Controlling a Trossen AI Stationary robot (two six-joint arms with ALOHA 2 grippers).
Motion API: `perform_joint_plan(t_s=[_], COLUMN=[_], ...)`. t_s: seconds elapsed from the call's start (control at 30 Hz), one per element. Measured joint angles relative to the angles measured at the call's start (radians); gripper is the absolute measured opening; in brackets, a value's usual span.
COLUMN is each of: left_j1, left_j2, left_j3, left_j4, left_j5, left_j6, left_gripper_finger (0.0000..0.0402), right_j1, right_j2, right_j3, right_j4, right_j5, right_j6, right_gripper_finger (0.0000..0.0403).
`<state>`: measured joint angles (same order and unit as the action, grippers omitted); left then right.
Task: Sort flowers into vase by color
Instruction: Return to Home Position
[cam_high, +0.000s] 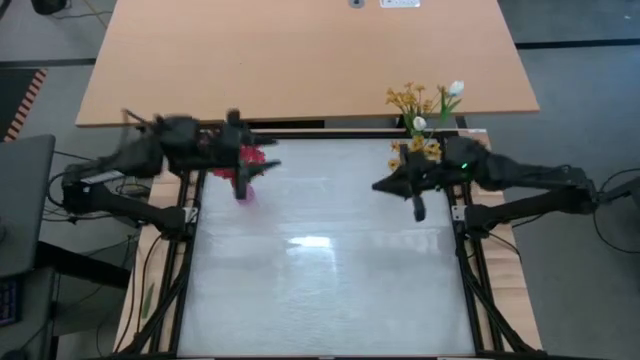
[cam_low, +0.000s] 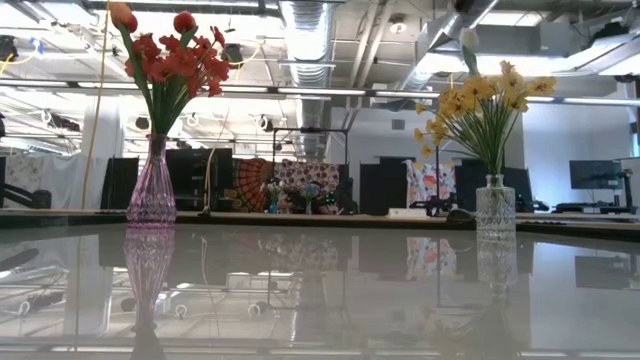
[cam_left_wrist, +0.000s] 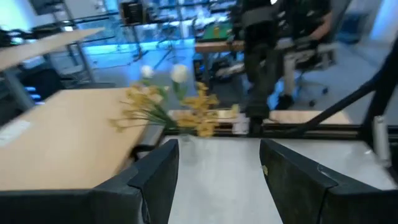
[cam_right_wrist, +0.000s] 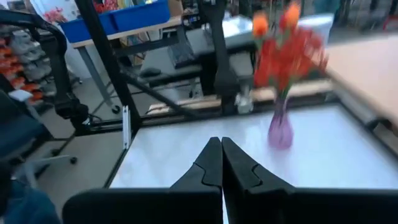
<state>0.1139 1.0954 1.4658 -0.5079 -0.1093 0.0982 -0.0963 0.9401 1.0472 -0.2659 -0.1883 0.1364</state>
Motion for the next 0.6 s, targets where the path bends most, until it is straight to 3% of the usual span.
perform_joint_plan(t_s=[0.1,0.23,0.37,0.6], left_j1=[-0.035,-0.077,-0.1,-0.147], left_j2=[-0.056,-0.092,-0.093,-0.093], left_j3=[-0.235,-0.475,-0.611,-0.757], left_j4=[0.249,0.493,0.614,0.636], left_j5=[0.014,-0.069,-0.144,-0.283], left_j6=[-0.062,-0.111,-0.15,-0.214], left_gripper_finger=[0.0212,0.0212,0.0212,0.0212], right_j1=[0.01,-0.016,-0.069,-0.116], right_j2=[-0.03,-0.099,-0.155,-0.204], right_j3=[-0.154,-0.358,-0.536,-0.687], right_j4=[0.112,0.318,0.498,0.557], right_j5=[-0.002,-0.011,-0.027,-0.04], right_j6=[0.061,0.147,0.227,0.219], right_gripper_finger=[0.002,0.002,0.002,0.002])
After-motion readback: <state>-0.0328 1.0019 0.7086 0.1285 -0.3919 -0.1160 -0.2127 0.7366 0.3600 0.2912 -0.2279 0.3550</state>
